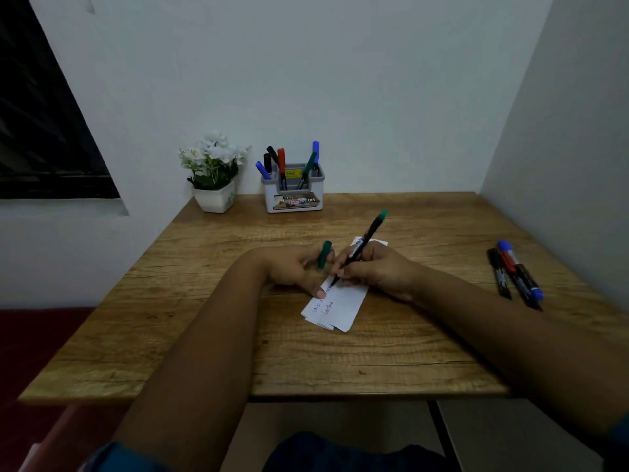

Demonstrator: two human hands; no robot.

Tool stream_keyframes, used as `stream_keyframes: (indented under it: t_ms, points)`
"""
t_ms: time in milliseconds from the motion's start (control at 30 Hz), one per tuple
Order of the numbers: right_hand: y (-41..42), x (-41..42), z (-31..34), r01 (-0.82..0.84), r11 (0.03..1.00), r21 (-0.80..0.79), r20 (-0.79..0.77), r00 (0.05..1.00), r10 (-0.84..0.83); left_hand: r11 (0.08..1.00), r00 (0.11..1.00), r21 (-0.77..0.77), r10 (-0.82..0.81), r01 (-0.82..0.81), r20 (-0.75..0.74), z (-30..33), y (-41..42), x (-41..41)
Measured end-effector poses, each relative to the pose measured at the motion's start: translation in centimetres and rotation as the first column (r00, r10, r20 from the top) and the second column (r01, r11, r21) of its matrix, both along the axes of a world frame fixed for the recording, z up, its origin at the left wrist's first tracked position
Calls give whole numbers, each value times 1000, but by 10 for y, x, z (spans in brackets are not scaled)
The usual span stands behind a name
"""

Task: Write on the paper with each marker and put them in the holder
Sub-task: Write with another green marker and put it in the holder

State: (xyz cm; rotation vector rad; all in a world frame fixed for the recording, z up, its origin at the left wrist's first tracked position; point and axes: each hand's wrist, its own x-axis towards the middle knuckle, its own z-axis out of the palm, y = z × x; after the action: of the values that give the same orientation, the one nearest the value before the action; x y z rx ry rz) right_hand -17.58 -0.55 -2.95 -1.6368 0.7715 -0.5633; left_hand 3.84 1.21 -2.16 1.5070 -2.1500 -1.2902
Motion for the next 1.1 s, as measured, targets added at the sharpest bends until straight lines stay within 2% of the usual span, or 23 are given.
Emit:
stream_keyframes:
  t_ms: [133,267,333,567,733,1100]
  points:
    - [5,-2,2,-62,993,-99,-50,997,57,999,999,29,-35,35,1,-3,-9,6]
    - [4,0,-4,85,994,-76,78,994,-79,1000,1000,22,-7,7,-20,-3,-10,3]
    - [3,2,-3,110,982,-152,58,993,-102,1000,1000,-14,-17,17,-13,-3,-11,1]
    - [2,-6,-3,-39,952,-302,-94,995,11,995,995,-28,-96,96,11,-1,-12,2]
    - [8,-4,-4,-78,910,-408,-124,992,29,994,995,-48,-93,94,29,-1,-14,4]
    - [5,-1,-7,-118,893,-435,-209,978,27,994,994,-12,-112,112,9,-1,-14,2]
